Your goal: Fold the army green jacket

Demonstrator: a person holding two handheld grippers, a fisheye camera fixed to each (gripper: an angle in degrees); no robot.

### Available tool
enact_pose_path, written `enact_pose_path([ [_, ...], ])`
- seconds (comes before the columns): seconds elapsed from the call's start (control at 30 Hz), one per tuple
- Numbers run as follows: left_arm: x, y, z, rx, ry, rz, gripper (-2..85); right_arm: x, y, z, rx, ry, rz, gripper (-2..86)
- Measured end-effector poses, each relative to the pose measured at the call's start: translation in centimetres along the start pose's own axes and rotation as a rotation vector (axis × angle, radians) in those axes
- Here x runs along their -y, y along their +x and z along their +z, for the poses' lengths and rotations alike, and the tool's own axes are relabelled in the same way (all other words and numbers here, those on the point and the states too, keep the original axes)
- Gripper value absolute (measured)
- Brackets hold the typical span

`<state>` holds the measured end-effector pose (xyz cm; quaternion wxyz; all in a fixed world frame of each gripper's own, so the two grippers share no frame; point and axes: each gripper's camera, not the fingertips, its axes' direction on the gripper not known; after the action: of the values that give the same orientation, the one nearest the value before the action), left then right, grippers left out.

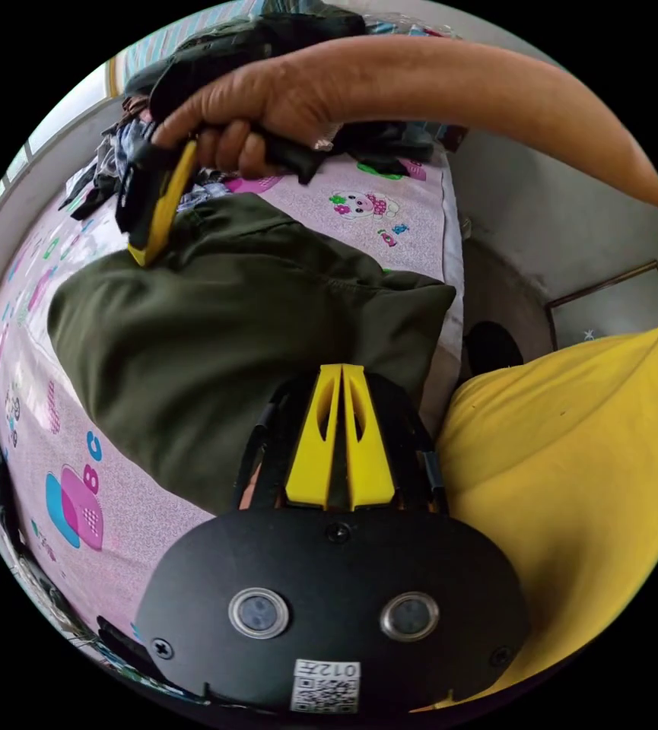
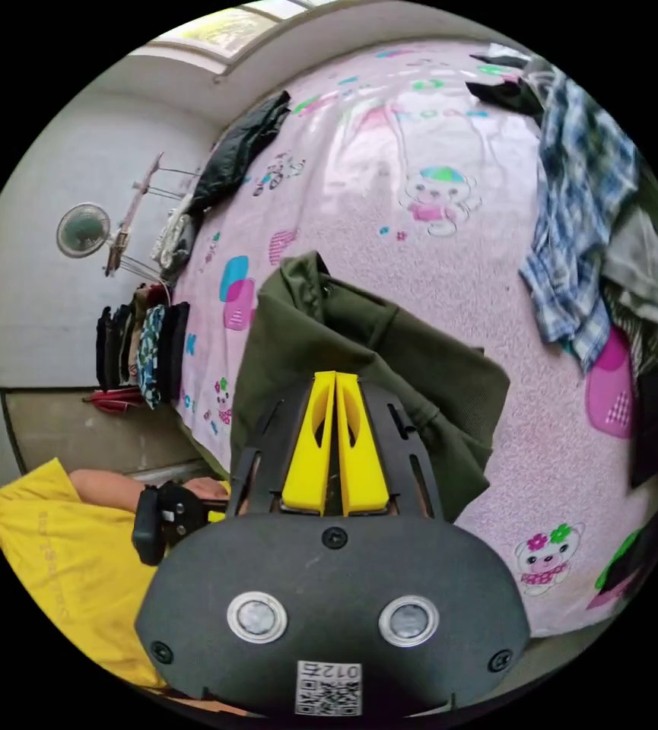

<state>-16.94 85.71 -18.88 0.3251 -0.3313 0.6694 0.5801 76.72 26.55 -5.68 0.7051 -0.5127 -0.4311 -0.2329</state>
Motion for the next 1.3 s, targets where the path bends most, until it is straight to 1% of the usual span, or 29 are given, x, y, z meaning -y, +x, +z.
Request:
enact_pose_path([
  [0.1, -0.7, -0.9, -0.1, -0.039, 0.018, -0.018, -0.2, 2.4, -0.1, -4.2, 0.060, 0.114, -0.016, 1.4],
  [0.17, -1.0, -1.4, -0.2, -0.055, 0.019, -0.010, -0.2, 4.5, 0.6, -5.0, 0.104, 0.117, 0.007, 2.0],
  [0.3, -1.4, -2.4, -0.5, -0.089, 0.014, 0.004, -0.2, 8.7, 1.9, -2.0, 0.198, -0.133, 0.024, 4.9],
  [0.47, -1.9, -3.6, -0.9, -0.123, 0.017, -0.014, -0.2, 10.6, 1.5, -2.0, 0.239, -0.134, 0.029, 5.0],
  [0.57, -2.2, -4.1, -1.1, -0.129, 0.021, -0.011, -0.2, 11.4, 0.6, -1.9, 0.274, -0.184, 0.005, 4.1],
  [0.63, -2.3, -4.6, -1.3, -0.137, 0.019, -0.005, -0.2, 11.8, 0.0, -1.8, 0.243, -0.210, -0.004, 3.0],
  [0.73, -2.4, -5.1, -1.6, -0.150, 0.016, -0.006, -0.2, 12.5, -1.9, -2.4, 0.135, -0.195, -0.092, 1.4],
  [0.8, -2.4, -5.5, -1.8, -0.156, 0.015, -0.012, -0.2, 13.7, -4.9, -4.0, -0.027, -0.158, -0.264, 0.8],
  [0.83, -2.5, -5.7, -1.9, -0.158, 0.015, -0.022, -0.2, 14.0, -5.9, -4.2, -0.071, -0.162, -0.328, 0.7],
  [0.9, -2.5, -5.9, -2.1, -0.143, 0.022, -0.025, -0.2, 14.2, -10.4, -2.5, -0.363, -0.274, -0.630, 0.5],
  [0.97, -2.4, -6.0, -2.3, -0.120, 0.024, -0.013, -0.2, 13.5, -12.1, 0.4, -0.537, -0.383, -0.791, 0.6],
  [1.03, -2.3, -6.3, -2.4, -0.120, 0.017, -0.011, -0.2, 13.8, -12.0, 2.3, -0.547, -0.428, -0.771, 0.8],
  [1.1, -2.3, -6.9, -2.6, -0.140, 0.022, -0.027, -0.2, 15.1, -10.5, 2.0, -0.398, -0.394, -0.575, 1.4],
  [1.13, -2.3, -7.3, -2.7, -0.161, 0.021, -0.041, -0.2, 15.4, -9.9, 1.5, -0.347, -0.382, -0.515, 1.7],
  [1.2, -2.2, -7.8, -2.7, -0.186, 0.016, -0.054, -0.2, 16.1, -7.6, -1.3, -0.179, -0.303, -0.307, 2.3],
  [1.23, -2.2, -8.0, -2.8, -0.197, 0.013, -0.055, -0.2, 16.1, -7.3, -2.2, -0.149, -0.272, -0.281, 2.3],
  [1.27, -2.1, -8.1, -2.8, -0.204, 0.012, -0.057, -0.2, 15.7, -7.5, -4.0, -0.124, -0.199, -0.264, 2.1],
  [1.3, -2.1, -8.4, -2.9, -0.218, 0.012, -0.063, -0.2, 15.1, -8.5, -5.3, -0.158, -0.119, -0.270, 1.5],
])
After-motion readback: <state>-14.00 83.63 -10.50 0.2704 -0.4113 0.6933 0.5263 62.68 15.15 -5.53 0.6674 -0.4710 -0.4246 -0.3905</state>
